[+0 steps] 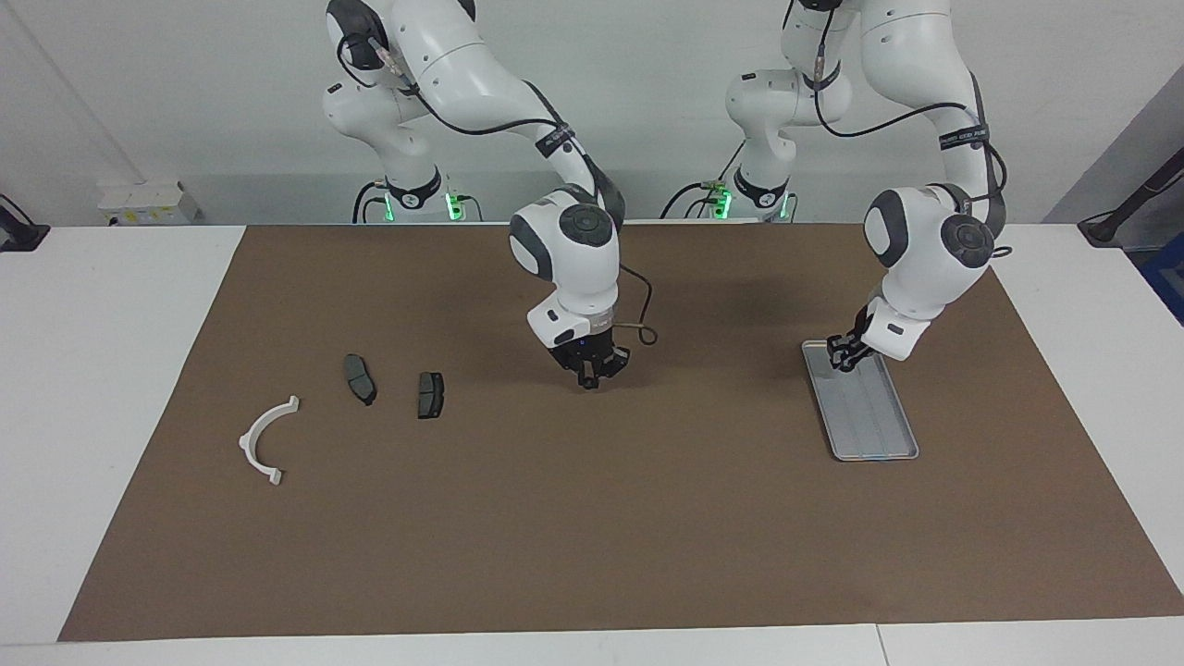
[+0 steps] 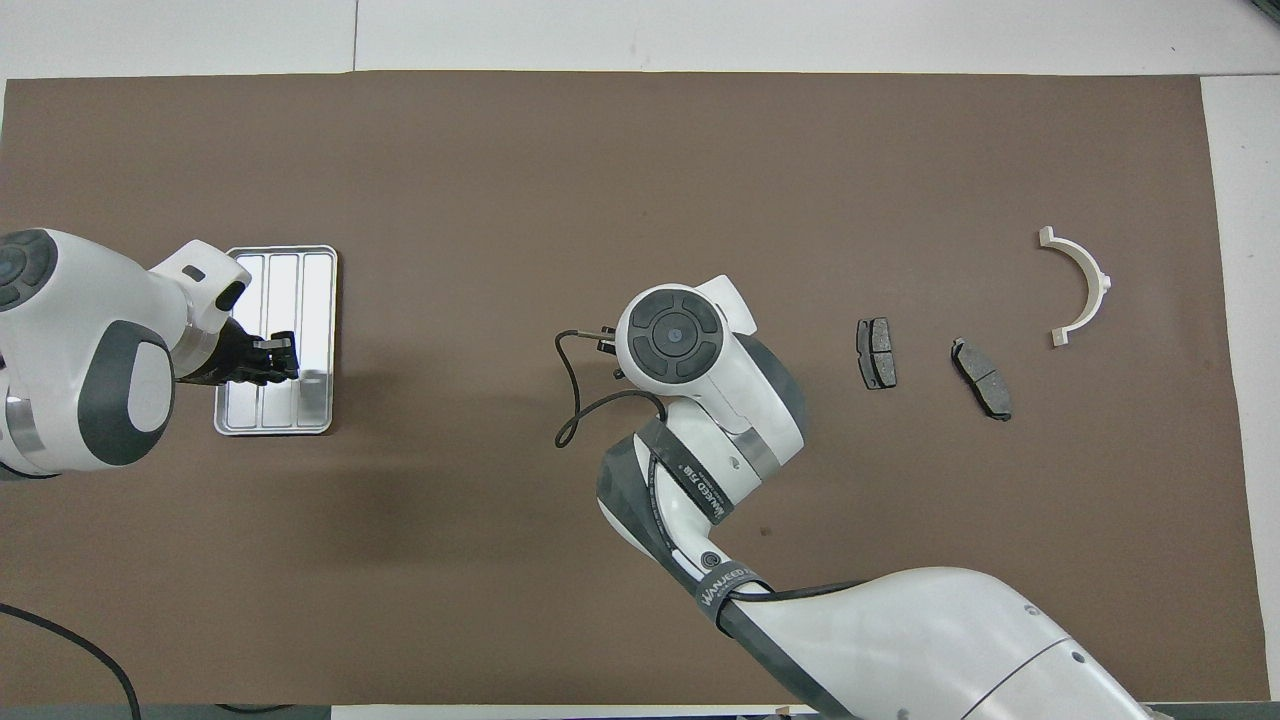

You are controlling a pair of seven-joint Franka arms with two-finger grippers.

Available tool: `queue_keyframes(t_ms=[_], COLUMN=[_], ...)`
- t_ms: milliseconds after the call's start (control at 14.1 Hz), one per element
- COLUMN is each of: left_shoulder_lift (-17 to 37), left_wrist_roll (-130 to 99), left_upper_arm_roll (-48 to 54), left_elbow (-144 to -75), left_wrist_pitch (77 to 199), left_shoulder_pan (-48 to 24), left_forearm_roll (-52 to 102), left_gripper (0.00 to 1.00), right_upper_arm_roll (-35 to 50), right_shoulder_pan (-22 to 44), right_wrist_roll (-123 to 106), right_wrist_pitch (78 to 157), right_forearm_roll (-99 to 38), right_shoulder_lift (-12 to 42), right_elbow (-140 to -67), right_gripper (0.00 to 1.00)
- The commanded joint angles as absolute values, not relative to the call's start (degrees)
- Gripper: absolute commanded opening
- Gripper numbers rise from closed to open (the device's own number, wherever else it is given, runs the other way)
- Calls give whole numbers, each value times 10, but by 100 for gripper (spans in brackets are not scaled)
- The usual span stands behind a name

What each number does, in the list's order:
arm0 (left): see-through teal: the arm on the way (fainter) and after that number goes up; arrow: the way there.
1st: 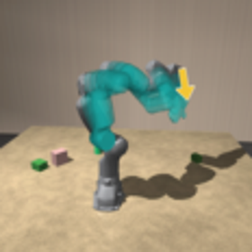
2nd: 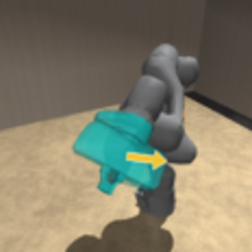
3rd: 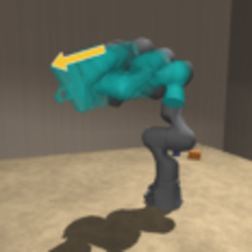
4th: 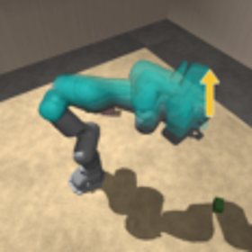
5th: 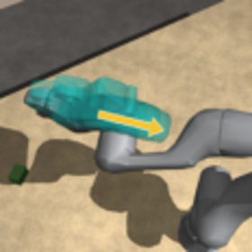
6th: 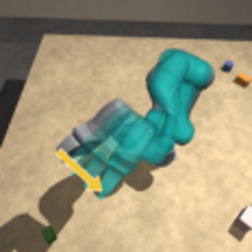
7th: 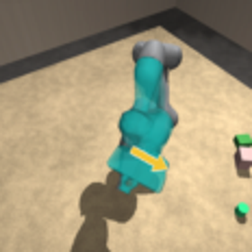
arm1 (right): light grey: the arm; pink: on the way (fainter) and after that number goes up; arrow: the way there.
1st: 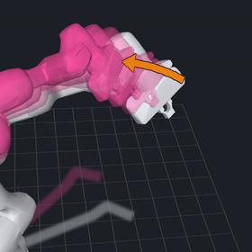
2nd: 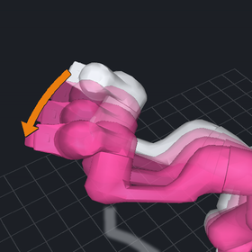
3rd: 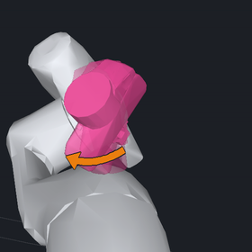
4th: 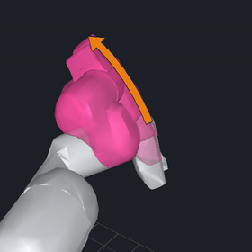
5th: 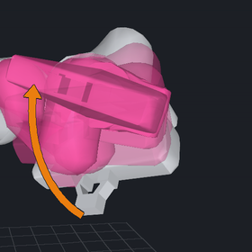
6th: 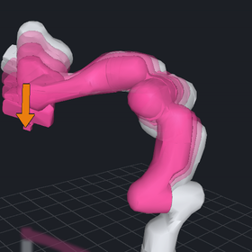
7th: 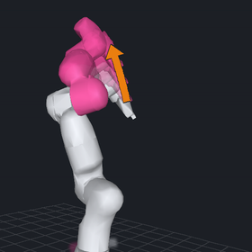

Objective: Pick bearing gear from pile to tray

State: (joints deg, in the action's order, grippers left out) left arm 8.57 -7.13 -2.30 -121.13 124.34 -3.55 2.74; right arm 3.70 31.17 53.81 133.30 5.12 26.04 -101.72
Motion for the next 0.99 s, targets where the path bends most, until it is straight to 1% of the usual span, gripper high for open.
queue_keyframes(t_ms=[0,355,425,496,567,638,709,922], left_shoulder_lift=[67,79,82,83,84,86,87,91], left_wrist_roll=[-69,-61,-61,-60,-59,-59,-59,-59], left_upper_arm_roll=[-21,-21,-21,-21,-21,-21,-21,-21], left_elbow=[-1237,-1245,-1249,-1251,-1251,-1253,-1254,-1271], left_wrist_pitch=[1266,1305,1308,1310,1312,1315,1315,1333], left_shoulder_pan=[-33,-29,-28,-28,-28,-27,-27,-28], left_forearm_roll=[21,21,21,21,21,21,21,21], left_gripper=[0,0,0,0,0,0,0,0], right_upper_arm_roll=[37,37,37,37,37,37,37,36], right_shoulder_pan=[309,305,302,301,300,298,295,270], right_wrist_roll=[541,536,537,537,537,537,537,534], right_wrist_pitch=[1376,1384,1384,1384,1383,1383,1382,1365], right_forearm_roll=[47,47,47,47,47,47,47,47], right_shoulder_lift=[255,256,257,257,257,257,256,250], right_elbow=[-1051,-1056,-1056,-1056,-1056,-1054,-1049,-1022], right_gripper=[0,0,15,64,87,96,98,99])
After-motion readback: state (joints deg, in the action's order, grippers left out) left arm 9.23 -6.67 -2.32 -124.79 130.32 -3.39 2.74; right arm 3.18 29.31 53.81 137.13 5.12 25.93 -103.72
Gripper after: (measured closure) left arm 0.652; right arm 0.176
